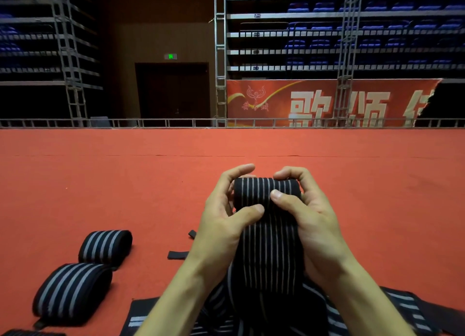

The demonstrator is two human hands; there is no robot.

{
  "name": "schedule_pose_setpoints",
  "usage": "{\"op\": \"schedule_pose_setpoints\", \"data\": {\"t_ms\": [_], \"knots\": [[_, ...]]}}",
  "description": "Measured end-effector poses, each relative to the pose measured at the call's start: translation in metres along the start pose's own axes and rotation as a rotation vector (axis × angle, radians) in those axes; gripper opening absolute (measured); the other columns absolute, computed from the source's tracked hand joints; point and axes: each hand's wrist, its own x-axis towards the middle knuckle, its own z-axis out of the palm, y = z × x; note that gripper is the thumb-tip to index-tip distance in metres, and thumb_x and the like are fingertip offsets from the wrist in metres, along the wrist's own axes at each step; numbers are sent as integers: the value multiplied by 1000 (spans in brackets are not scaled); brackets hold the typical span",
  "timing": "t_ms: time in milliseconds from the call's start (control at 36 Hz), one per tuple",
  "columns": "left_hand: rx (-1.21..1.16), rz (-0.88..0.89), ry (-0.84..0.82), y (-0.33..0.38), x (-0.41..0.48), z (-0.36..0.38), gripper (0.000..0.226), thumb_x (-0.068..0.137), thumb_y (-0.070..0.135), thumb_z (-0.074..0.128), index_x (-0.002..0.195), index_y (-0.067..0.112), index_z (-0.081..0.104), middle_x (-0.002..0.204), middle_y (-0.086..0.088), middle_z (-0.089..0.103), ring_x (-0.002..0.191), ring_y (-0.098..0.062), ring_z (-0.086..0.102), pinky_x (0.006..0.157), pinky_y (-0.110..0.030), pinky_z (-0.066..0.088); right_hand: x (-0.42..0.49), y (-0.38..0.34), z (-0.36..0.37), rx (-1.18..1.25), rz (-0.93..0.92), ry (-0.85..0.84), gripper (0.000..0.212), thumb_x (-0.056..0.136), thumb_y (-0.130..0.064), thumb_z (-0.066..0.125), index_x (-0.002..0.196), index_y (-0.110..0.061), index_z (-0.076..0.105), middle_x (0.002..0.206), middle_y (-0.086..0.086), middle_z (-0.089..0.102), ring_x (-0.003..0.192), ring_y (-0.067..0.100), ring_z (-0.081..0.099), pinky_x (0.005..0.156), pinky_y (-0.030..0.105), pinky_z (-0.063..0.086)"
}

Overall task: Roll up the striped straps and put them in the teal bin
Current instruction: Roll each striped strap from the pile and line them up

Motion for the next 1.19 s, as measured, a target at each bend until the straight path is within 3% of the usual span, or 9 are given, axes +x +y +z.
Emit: {"op": "schedule_pose_setpoints", "data": {"t_ms": [111,194,361,472,611,722,861,1000,1194], "knots": [[-19,-70,26,-4,2,4,39,72,40,71,110,36,64,112,-19,64,99,-29,64,94,-54,52,0,0,0,39,28,22,27,95,-1,54,90,-26,61,78,5,64,66,16,62,55,26,55],[-28,-99,22,-6,3,5,27,82,40,61,108,33,61,102,-7,68,89,-17,67,77,-35,56,1,2,1,0,20,0,22,88,-8,60,88,-30,61,76,-1,64,66,13,60,55,24,53],[125,-67,10,-5,0,5,16,84,47,49,100,44,52,84,14,67,80,-7,66,72,-28,53,1,5,0,23,29,-38,23,88,-8,56,89,-31,60,80,3,62,69,18,59,56,27,53],[119,-70,-24,-1,-2,6,19,93,51,52,103,36,47,78,11,65,72,-6,63,65,-22,51,0,7,-2,27,44,-46,20,79,-16,54,92,-31,59,85,9,60,74,25,57,59,31,53],[68,-76,-23,1,0,5,26,92,38,60,107,22,46,75,9,61,69,-7,58,62,-21,49,1,6,0,44,52,-27,29,92,-2,55,88,-31,60,76,0,62,64,14,59,54,26,53],[18,-16,39,-3,3,4,18,84,28,57,101,25,58,85,5,65,81,-13,61,74,-29,51,0,4,2,117,91,-25,30,94,2,48,97,-26,58,79,5,63,65,17,61,54,29,55],[31,91,69,-3,2,4,27,75,7,59,93,27,65,82,6,65,75,-9,60,69,-23,52,2,6,1,153,117,0,27,80,-17,62,105,-25,56,89,16,66,75,26,66,62,38,56],[128,169,116,-5,3,0,40,62,-5,51,76,30,63,112,11,68,90,-6,64,73,-23,51,2,8,1,7,69,38,26,76,-30,67,99,-27,57,90,15,63,77,25,63,62,34,55],[58,105,54,-3,0,2,40,65,0,58,91,28,67,100,10,69,90,-11,63,78,-28,53,1,7,-1,-1,49,54,19,92,-5,59,96,-23,56,82,6,63,69,18,63,55,29,54]]}}
